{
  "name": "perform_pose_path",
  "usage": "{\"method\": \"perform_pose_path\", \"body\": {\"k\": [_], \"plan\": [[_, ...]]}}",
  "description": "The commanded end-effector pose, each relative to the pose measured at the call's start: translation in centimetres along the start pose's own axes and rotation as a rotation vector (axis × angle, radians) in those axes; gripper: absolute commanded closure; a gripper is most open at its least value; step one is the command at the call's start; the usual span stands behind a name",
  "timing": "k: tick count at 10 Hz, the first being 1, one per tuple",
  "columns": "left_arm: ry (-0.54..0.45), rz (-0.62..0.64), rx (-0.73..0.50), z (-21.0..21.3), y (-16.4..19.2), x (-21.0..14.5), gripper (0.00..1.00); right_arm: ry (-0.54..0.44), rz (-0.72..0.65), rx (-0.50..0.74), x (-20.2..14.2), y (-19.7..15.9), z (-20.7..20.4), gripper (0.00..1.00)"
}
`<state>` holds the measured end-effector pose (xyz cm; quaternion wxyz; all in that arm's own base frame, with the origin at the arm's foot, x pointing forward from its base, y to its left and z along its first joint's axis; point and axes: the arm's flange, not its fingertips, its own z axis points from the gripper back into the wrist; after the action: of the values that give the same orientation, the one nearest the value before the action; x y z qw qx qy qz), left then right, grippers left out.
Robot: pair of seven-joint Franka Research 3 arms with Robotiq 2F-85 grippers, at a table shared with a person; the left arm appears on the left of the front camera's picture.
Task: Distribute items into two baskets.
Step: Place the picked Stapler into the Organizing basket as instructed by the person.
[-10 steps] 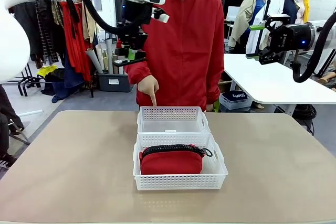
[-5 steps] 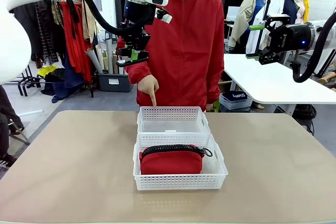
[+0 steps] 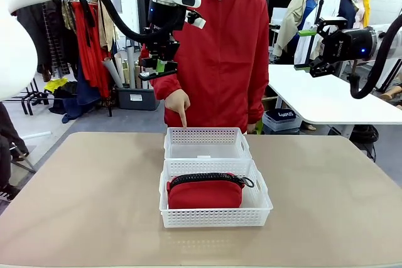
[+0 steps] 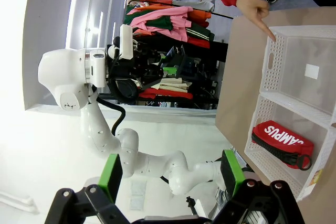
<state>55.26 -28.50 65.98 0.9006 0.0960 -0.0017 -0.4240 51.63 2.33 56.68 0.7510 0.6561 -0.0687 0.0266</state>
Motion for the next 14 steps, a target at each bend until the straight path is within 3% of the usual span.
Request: {"method": "perform_pose_path", "body": {"k": [1,2,5,9,14], "plan": [[-0.018,-0.038,-0.024,-0.2,-0.4,0.6,1.00,-0.001,0.002,0.003,-0.2,0.2,0.0,0.00],[-0.112,-0.113,-0.056,-0.8,-0.9,1.3,1.00,-0.001,0.002,0.003,-0.2,0.2,0.0,0.00],[-0.237,-0.230,-0.098,-2.8,-3.3,2.8,1.00,-0.001,0.002,0.003,-0.2,0.2,0.0,0.00],[-0.315,-0.387,0.007,-8.2,-7.6,6.9,1.00,-0.001,0.002,0.003,-0.2,0.2,0.0,0.00],[-0.224,-0.700,0.022,-14.4,-11.2,10.3,1.00,-0.001,0.002,0.003,-0.2,0.2,0.0,0.00]]}}
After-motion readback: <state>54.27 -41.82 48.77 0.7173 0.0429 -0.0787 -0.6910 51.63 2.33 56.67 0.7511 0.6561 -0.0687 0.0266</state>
